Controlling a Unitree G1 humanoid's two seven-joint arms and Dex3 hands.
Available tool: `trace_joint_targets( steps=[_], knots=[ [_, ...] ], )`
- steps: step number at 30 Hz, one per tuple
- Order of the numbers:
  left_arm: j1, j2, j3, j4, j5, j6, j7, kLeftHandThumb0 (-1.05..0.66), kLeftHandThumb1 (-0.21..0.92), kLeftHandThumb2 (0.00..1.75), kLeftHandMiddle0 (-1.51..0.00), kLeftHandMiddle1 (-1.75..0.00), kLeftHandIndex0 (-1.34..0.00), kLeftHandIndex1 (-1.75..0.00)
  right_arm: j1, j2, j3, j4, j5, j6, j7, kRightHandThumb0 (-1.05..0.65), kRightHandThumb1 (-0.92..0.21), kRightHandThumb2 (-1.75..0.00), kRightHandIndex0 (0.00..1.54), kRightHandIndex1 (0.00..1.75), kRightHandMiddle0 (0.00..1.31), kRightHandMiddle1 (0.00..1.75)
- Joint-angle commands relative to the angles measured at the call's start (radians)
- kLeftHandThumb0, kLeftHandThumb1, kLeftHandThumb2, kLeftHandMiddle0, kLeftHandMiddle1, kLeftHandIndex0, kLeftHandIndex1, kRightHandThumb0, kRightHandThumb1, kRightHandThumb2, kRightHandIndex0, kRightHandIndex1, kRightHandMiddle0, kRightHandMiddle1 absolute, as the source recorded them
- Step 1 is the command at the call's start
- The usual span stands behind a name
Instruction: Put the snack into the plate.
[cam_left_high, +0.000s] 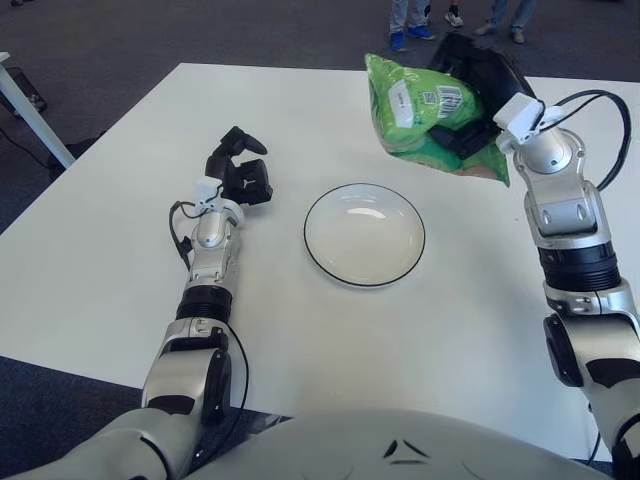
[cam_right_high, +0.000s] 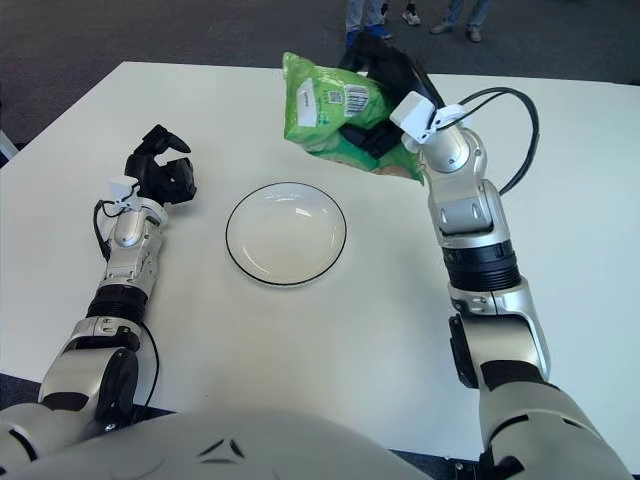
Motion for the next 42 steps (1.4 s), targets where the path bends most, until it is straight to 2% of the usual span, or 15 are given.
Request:
trace_joint_targets(
  steps=[1, 12, 28, 33, 42],
  knots=[
    [0.088, -0.040, -0.004, 0.060, 0.003, -0.016, 0.007, -0.48, 0.33, 1.31, -1.32, -1.75, -0.61, -1.75, -0.025, 0.005, 0.013, -0.027, 0.010, -0.010, 0.038, 0.00, 0.01, -1.70, 0.85, 1.73, 0.64, 1.75],
    [0.086, -0.045, -0.005, 0.066, 0.003, -0.024, 0.009, -0.48, 0.33, 1.31, -1.33, -1.75, -0.61, -1.75, -0.029, 0.010, 0.050, -0.043, -0.023, -0.039, 0.070, 0.00, 0.04, -1.72, 0.88, 1.72, 0.66, 1.75],
    [0.082, -0.042, -0.008, 0.082, 0.006, -0.046, 0.003, -0.48, 0.33, 1.30, -1.33, -1.75, -0.60, -1.75, -0.013, 0.030, 0.100, -0.077, -0.052, -0.013, 0.120, 0.00, 0.05, -1.73, 0.89, 1.71, 0.66, 1.75],
    [0.080, -0.040, -0.010, 0.086, 0.007, -0.048, 0.002, -0.48, 0.33, 1.30, -1.32, -1.75, -0.60, -1.75, -0.011, 0.040, 0.110, -0.057, -0.059, -0.054, 0.110, 0.00, 0.05, -1.73, 0.89, 1.73, 0.66, 1.75],
    [0.079, -0.035, -0.014, 0.090, 0.007, -0.053, -0.008, -0.48, 0.33, 1.30, -1.32, -1.75, -0.60, -1.75, 0.013, 0.067, 0.135, -0.005, -0.074, -0.187, 0.083, 0.00, 0.06, -1.74, 0.88, 1.73, 0.67, 1.75]
  ],
)
